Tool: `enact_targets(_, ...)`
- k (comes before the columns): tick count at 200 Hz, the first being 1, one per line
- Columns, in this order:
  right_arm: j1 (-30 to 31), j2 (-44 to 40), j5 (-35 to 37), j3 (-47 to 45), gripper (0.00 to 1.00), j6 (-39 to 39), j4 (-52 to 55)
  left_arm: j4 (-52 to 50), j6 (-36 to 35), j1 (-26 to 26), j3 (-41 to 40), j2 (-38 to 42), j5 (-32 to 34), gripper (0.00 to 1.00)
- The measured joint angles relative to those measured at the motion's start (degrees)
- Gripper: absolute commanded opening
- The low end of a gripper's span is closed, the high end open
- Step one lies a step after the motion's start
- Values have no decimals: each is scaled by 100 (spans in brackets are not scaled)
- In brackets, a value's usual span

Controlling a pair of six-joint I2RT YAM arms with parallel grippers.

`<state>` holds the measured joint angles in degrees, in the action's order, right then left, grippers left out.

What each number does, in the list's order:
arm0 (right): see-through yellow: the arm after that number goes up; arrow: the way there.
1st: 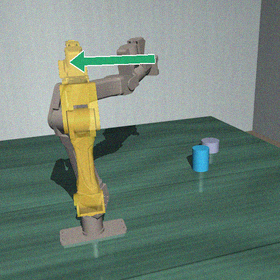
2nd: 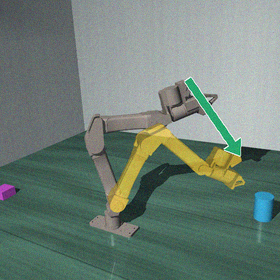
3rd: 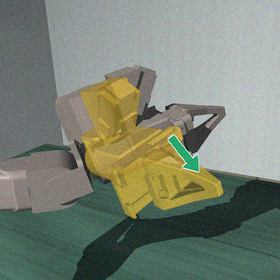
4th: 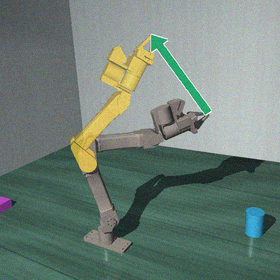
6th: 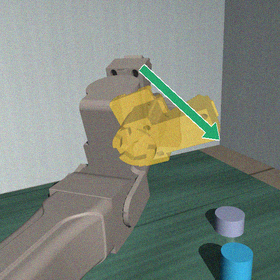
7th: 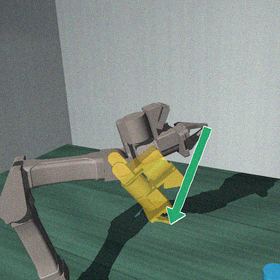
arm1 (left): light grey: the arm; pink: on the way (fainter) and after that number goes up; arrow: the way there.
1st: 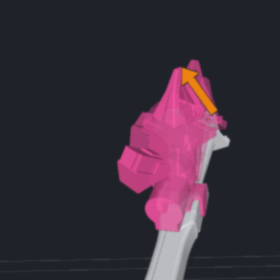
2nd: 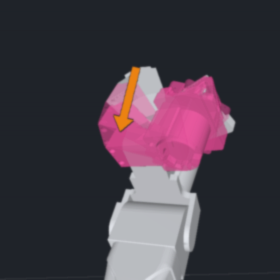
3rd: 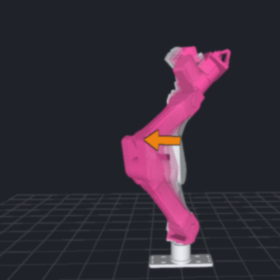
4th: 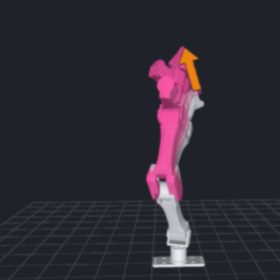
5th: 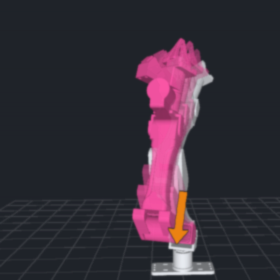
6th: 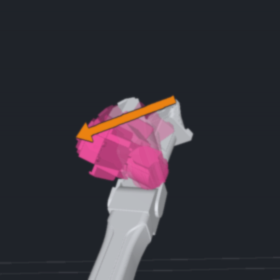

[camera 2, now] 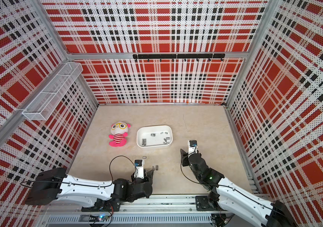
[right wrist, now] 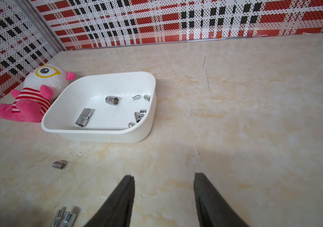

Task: Put the socket on the desktop into the storage box
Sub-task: Pick up the socket head from the center of the board.

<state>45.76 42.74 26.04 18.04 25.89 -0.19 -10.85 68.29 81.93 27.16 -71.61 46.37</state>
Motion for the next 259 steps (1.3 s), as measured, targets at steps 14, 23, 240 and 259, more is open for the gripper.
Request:
enact_targets(14,0,39,17,0,55,4,-2,264,-66,-391,-238,55,-286,51)
enact_targets(23,0,59,20,0,55,7,-2,374,-107,-597,-363,66,-439,50)
enact_targets(240,0,184,59,0,55,-22,0,769,-70,-1014,280,-1744,-444,42)
enact_targets(259,0,212,61,0,55,-31,2,723,-26,-944,310,-1794,-374,38)
